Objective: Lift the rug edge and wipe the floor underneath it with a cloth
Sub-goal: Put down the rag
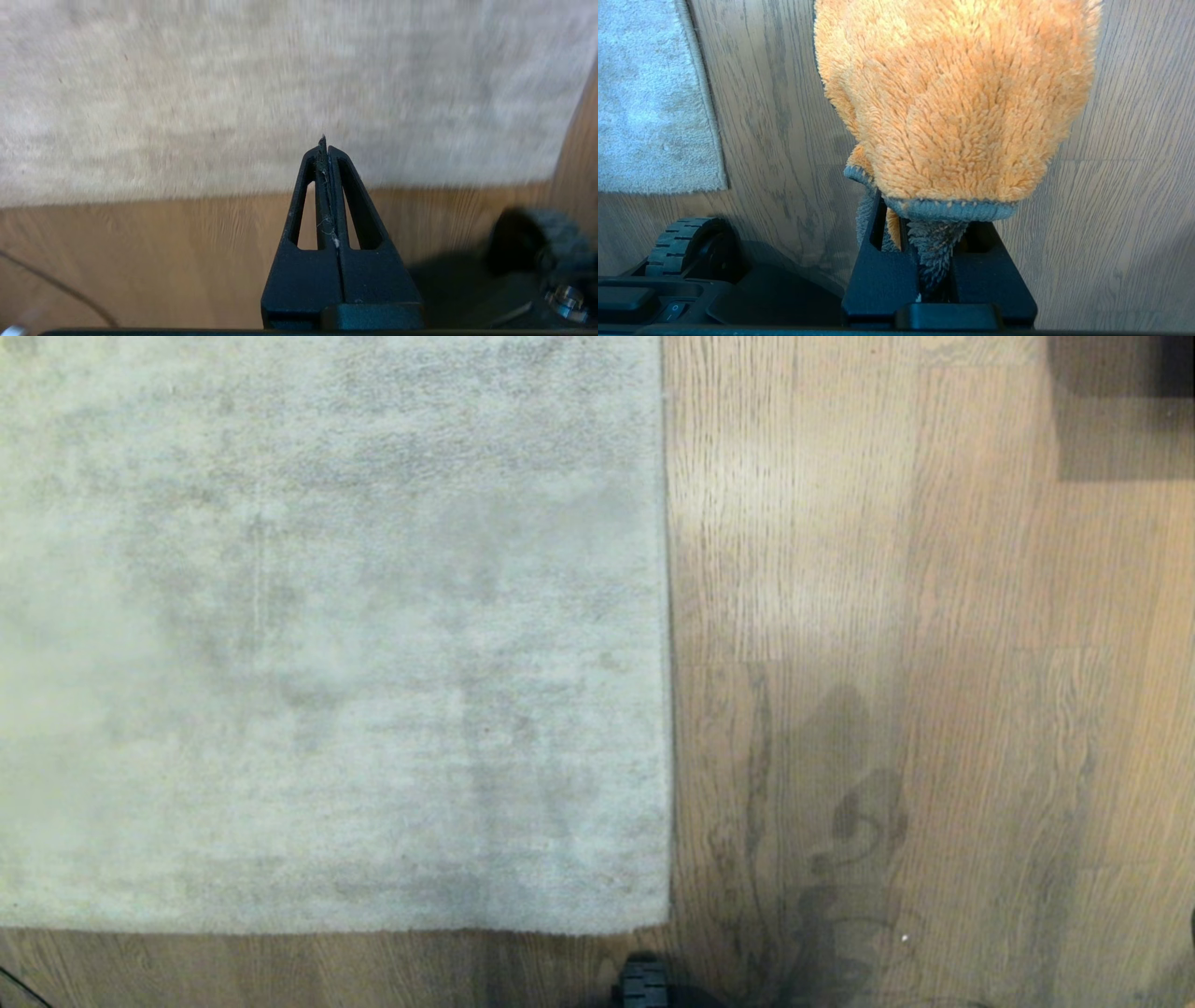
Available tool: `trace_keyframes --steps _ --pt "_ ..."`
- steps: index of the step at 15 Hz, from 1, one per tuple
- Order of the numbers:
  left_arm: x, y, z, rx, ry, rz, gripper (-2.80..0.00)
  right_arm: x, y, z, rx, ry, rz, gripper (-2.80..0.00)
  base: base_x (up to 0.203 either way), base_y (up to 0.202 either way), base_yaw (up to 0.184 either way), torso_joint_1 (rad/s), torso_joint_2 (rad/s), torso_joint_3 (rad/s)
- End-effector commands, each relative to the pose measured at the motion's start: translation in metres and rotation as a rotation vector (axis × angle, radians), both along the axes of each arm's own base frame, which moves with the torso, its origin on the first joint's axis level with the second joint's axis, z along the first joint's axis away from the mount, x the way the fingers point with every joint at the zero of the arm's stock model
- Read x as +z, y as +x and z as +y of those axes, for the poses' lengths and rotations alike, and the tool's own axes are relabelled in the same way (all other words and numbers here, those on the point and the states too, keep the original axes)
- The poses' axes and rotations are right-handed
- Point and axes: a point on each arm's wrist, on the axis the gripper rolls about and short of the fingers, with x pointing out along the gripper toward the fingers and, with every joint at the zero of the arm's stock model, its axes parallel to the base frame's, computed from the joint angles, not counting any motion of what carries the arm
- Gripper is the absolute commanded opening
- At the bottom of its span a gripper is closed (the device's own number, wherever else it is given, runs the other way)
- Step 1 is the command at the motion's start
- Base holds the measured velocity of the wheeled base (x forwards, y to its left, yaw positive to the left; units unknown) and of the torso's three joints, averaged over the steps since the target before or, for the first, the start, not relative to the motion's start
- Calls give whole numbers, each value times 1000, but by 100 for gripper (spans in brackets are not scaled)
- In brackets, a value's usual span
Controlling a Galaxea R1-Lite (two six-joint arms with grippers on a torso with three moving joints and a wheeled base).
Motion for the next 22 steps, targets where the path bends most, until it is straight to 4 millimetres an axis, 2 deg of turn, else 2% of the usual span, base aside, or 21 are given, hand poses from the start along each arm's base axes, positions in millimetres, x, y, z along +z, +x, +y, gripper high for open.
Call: trace_keyframes --steps 1,22 --pt "-1 -5 0 2 -5 -66 -280 0 0 0 1 -1 1 -280 0 0 0 0 0 0" --pt "-1 -5 0 1 2 -63 -280 0 0 0 0 -1 1 -280 0 0 0 0 0 0"
